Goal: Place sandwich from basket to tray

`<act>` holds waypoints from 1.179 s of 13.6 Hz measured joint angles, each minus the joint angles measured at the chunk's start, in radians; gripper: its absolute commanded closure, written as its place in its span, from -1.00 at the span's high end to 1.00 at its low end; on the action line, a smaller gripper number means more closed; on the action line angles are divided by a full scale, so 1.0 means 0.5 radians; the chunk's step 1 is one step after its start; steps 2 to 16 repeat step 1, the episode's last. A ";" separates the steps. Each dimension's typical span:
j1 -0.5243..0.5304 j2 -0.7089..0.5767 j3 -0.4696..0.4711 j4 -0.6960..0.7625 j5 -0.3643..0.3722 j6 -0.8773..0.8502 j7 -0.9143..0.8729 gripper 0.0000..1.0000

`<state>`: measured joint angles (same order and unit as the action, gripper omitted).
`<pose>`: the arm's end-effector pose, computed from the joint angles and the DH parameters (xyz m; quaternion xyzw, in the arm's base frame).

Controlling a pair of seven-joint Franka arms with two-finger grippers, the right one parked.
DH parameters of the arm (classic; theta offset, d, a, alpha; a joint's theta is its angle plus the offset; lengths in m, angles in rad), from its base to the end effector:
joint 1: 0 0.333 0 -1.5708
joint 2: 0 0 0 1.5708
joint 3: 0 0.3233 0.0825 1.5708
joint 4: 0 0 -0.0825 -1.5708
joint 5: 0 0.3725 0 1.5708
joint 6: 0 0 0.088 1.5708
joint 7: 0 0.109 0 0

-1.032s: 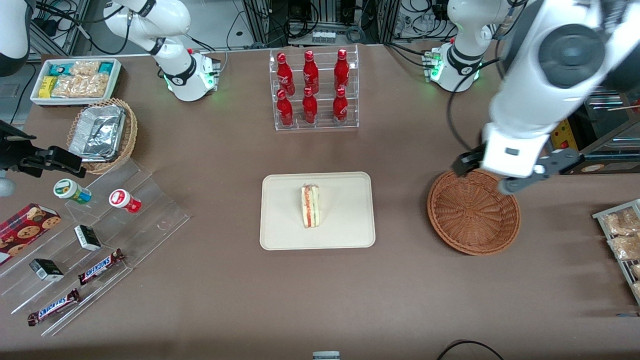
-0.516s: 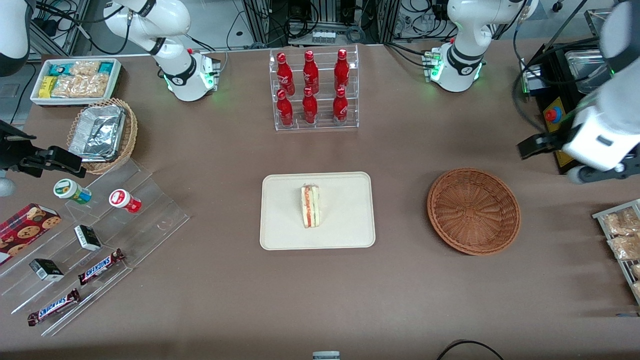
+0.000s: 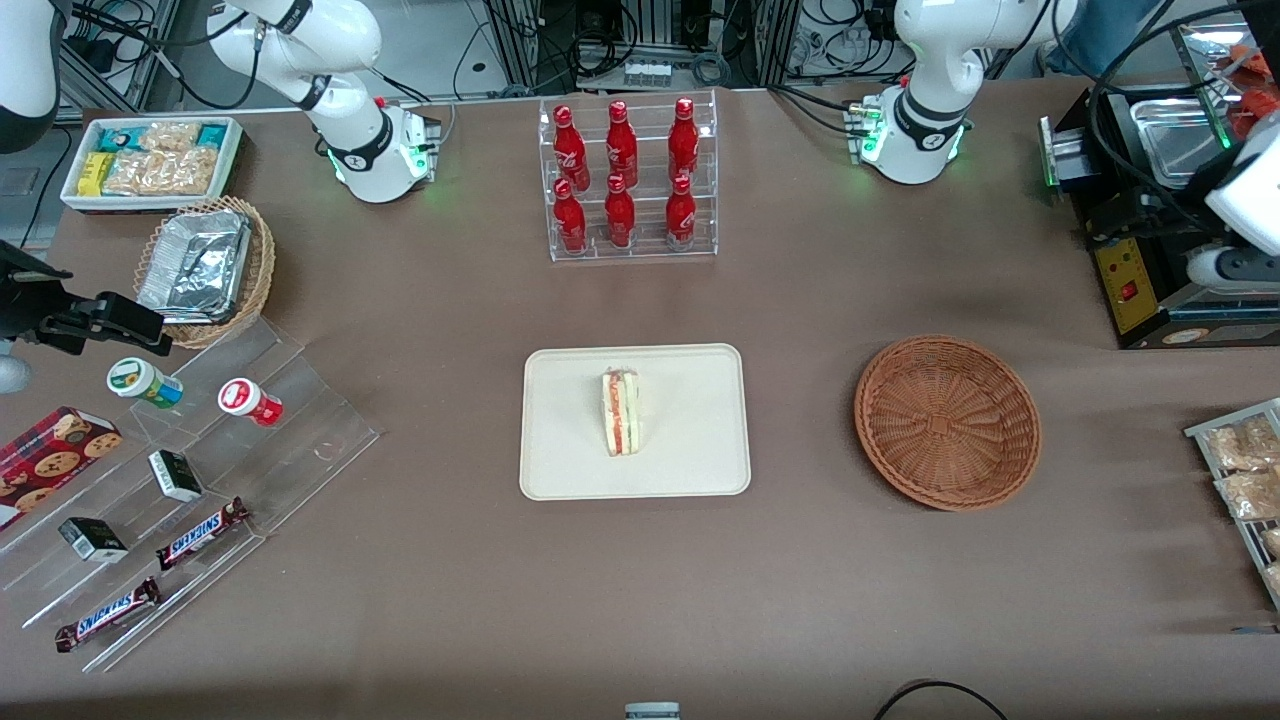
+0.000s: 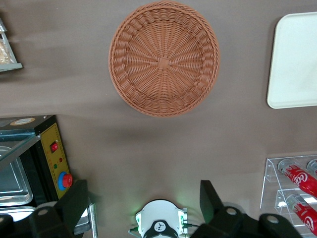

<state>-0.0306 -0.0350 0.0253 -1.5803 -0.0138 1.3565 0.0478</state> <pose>0.5074 -0.0042 0.6274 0.9951 -0.0273 -0.0941 0.0093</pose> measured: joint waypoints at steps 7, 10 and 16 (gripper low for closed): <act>-0.008 -0.002 -0.002 -0.006 0.000 0.005 -0.037 0.98; -0.008 -0.002 -0.002 -0.006 0.000 0.005 -0.037 0.98; -0.008 -0.002 -0.002 -0.006 0.000 0.005 -0.037 0.98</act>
